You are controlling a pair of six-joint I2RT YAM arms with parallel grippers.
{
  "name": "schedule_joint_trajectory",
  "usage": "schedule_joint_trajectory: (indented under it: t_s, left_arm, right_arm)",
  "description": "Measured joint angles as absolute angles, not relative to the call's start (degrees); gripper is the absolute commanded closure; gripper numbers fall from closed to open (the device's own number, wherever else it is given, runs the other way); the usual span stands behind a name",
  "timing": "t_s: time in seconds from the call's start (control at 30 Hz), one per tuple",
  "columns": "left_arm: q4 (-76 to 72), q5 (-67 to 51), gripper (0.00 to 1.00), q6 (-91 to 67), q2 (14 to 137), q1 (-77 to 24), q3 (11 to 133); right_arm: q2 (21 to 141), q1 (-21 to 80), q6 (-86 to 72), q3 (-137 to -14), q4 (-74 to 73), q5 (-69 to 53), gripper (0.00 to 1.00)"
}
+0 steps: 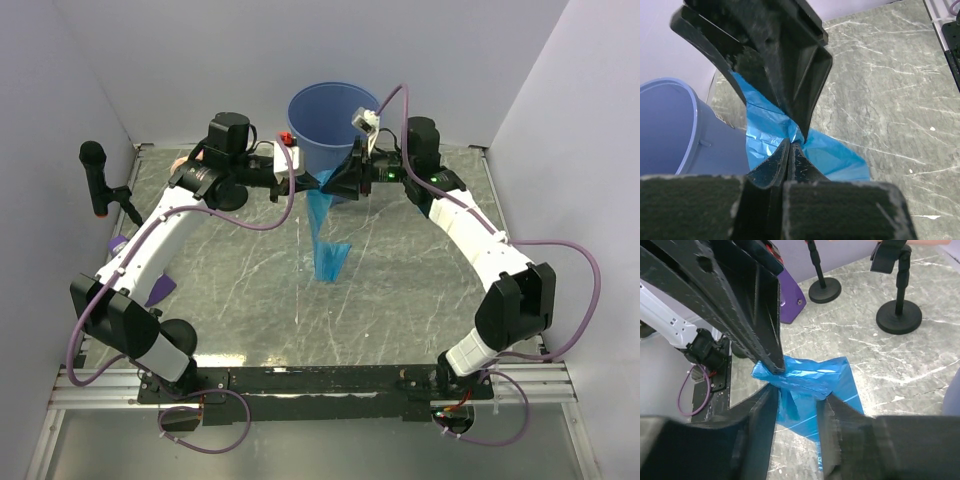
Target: Put the trash bags into the trash bin
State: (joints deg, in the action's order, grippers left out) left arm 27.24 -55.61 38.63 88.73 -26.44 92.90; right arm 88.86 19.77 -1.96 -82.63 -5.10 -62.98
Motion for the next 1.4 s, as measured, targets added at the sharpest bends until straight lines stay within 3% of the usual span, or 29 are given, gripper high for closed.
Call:
schedule_joint_trajectory:
  t_s: [0.13,0.7,1.13,1.4]
  left_arm:
    - [27.2,-55.6,0.99,38.8,88.7,-26.4,92.9]
    - [21.2,-48.2,0.99,38.8,87.0,-27.0,88.4]
    - [18.5,-49.1,0.99,29.5,87.0,-26.7,88.1]
    - [20.2,-49.7,0.99,33.6,87.0,-26.7,86.3]
  right_arm:
    - [89.4,20.3,-1.8,-82.7,-5.2,-63.9,1.00]
    - [89.5,17.5,-19.2,-79.8,8.7,-67.5,1.00]
    - [88.1,17.9,-11.5,-77.5,2.1,-63.6,1.00]
    - [88.0,17.1,-21.5,-77.1,11.4,-66.3,1.00]
